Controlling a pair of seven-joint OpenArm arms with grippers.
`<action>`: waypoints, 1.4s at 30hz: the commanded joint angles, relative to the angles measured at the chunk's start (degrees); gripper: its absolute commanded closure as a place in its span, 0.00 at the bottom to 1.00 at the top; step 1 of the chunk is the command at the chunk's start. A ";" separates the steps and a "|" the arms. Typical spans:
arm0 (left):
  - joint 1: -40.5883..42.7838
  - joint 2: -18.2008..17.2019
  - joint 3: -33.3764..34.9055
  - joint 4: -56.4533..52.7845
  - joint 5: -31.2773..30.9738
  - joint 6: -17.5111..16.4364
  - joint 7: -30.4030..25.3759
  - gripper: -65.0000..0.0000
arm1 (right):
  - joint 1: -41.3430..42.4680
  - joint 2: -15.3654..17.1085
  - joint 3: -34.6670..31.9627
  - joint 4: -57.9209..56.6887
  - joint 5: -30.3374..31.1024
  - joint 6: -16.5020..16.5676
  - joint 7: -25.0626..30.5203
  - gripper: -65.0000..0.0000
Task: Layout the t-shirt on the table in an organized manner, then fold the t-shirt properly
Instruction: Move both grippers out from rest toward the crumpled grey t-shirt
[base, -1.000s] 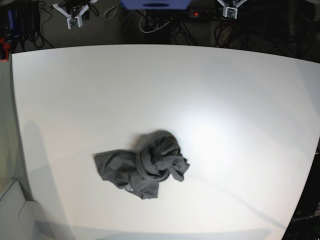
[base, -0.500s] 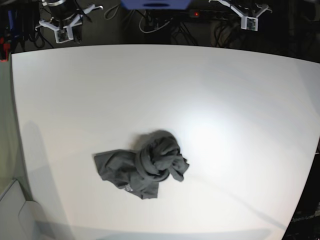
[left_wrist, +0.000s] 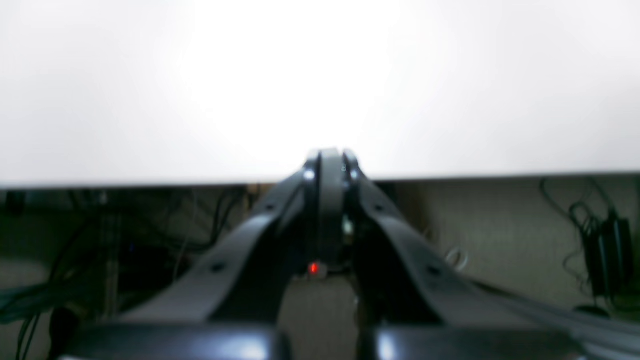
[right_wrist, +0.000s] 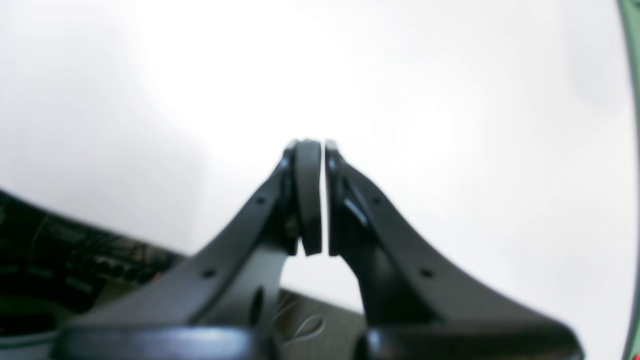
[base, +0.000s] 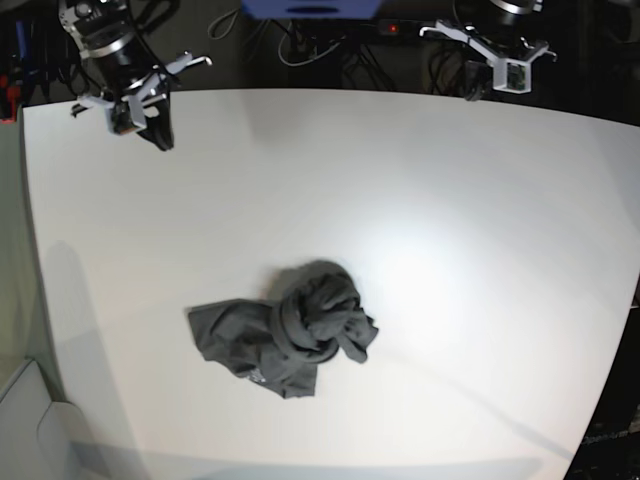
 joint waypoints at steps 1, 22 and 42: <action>0.37 0.02 -0.18 1.17 -0.08 -0.01 -0.94 1.00 | 0.87 1.06 0.22 1.12 1.48 -0.01 1.53 1.00; -20.47 -1.83 -0.09 1.43 -13.53 -0.45 -0.59 0.73 | 37.18 5.72 -1.19 0.85 5.61 12.86 -40.23 0.83; -43.50 3.80 0.61 -9.47 -13.79 -0.54 16.73 0.57 | 39.73 3.88 -1.63 0.85 5.70 12.86 -48.49 0.83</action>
